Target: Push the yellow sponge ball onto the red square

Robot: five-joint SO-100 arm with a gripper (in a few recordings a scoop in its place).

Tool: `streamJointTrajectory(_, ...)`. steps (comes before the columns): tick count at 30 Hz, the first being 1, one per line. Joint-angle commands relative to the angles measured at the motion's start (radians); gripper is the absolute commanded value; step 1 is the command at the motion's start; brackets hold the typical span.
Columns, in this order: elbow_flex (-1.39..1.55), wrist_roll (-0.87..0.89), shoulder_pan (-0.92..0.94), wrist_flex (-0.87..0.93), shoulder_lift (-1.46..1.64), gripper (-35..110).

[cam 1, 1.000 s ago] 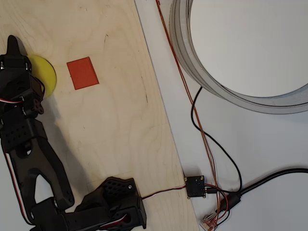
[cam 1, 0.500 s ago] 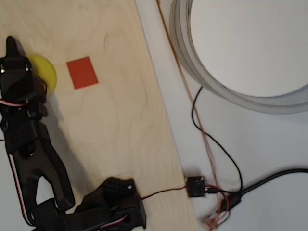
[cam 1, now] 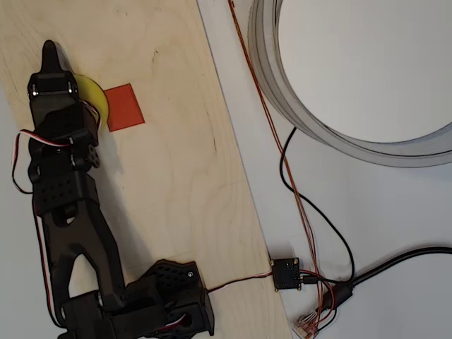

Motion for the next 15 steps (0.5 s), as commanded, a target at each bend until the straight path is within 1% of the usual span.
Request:
streamJointTrajectory(1,0.018,-0.006,0.032,0.009,0.077,17)
streamJointTrajectory(8,0.046,-0.049,0.067,0.000,0.092,17)
streamJointTrajectory(15,0.098,-0.117,0.106,-0.052,0.117,16)
